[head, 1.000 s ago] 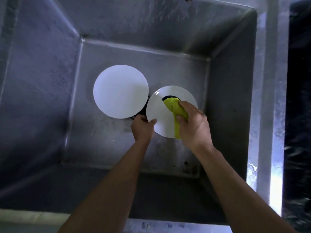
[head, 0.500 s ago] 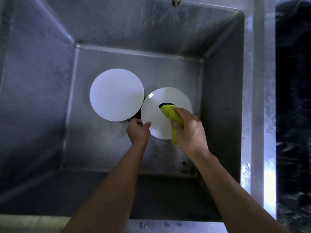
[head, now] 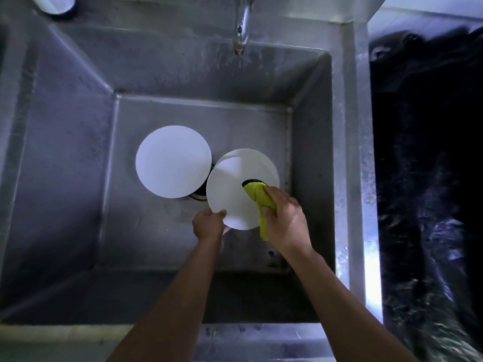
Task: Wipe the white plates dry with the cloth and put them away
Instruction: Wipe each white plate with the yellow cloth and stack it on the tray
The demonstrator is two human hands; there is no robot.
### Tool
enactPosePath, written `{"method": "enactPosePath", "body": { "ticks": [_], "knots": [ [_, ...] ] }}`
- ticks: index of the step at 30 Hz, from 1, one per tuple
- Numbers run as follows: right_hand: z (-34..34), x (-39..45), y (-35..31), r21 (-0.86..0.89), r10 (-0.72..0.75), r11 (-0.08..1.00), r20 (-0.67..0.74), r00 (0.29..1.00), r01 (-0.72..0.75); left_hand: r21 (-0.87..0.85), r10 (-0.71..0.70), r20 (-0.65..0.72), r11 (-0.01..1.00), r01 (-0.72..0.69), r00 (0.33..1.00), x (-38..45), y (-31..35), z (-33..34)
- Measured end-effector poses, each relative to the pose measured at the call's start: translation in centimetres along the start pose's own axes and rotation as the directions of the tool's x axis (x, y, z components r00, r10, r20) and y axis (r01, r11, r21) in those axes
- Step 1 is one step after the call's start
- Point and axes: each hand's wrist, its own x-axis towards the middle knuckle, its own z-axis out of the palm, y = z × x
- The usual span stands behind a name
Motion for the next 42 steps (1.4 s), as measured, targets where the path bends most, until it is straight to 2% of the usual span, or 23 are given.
{"method": "enactPosePath", "body": {
  "ticks": [3, 6, 10, 12, 14, 17, 24, 28, 37, 39, 42],
  "knots": [
    [-0.8, -0.7, -0.4, 0.019, 0.004, 1.000, 0.000, 1.000, -0.004, -0.076, -0.029, 0.013, 0.997, 0.030, 0.999, -1.3, 0.9, -0.3],
    [-1.3, -1.1, -0.8, -0.004, 0.039, 0.999, 0.025, 0.999, -0.039, -0.065, -0.013, 0.037, 0.998, 0.015, 0.999, -2.4, 2.1, -0.8],
    [-2.2, -1.8, -1.6, 0.004, 0.045, 0.999, 0.049, 0.998, -0.045, -0.095, 0.020, 0.190, 0.996, -0.002, 0.981, -4.0, 3.5, -1.5],
    [-2.8, -2.3, -2.0, 0.010, 0.047, 0.999, 0.052, 0.998, -0.047, -0.062, 0.028, 0.243, 0.998, -0.014, 0.970, -5.0, 4.2, -1.9],
    [-3.5, -2.8, -2.6, 0.021, 0.046, 0.999, 0.055, 0.997, -0.047, -0.019, 0.049, 0.225, 0.999, -0.046, 0.973, -6.0, 4.8, -2.4],
    [-4.8, -3.4, -3.8, 0.028, 0.003, 1.000, 0.060, 0.998, -0.004, 0.034, 0.077, 0.172, 0.996, -0.084, 0.982, -8.0, 6.0, -3.4],
    [-8.2, -4.8, -7.5, 0.059, -0.163, 0.985, 0.047, 0.986, 0.160, -0.034, 0.124, 0.239, 0.992, -0.119, 0.963, -13.5, 7.8, -6.3],
    [-9.7, -5.2, -10.6, 0.086, -0.280, 0.958, 0.093, 0.956, 0.272, -0.115, 0.171, 0.346, 0.984, -0.139, 0.922, -17.2, 8.6, -7.5],
    [-13.6, -5.0, -14.4, 0.051, -0.443, 0.897, 0.128, 0.888, 0.440, -0.174, 0.360, 0.507, 0.933, -0.316, 0.783, -24.5, 11.5, -8.7],
    [-14.2, -4.8, -14.7, 0.030, -0.499, 0.866, 0.133, 0.856, 0.500, -0.198, 0.400, 0.537, 0.916, -0.350, 0.743, -25.6, 12.2, -9.1],
    [-14.9, -4.6, -14.0, -0.064, -0.617, 0.774, 0.148, 0.773, 0.630, -0.208, 0.434, 0.576, 0.897, -0.389, 0.693, -27.0, 13.1, -9.6]
  ]
}}
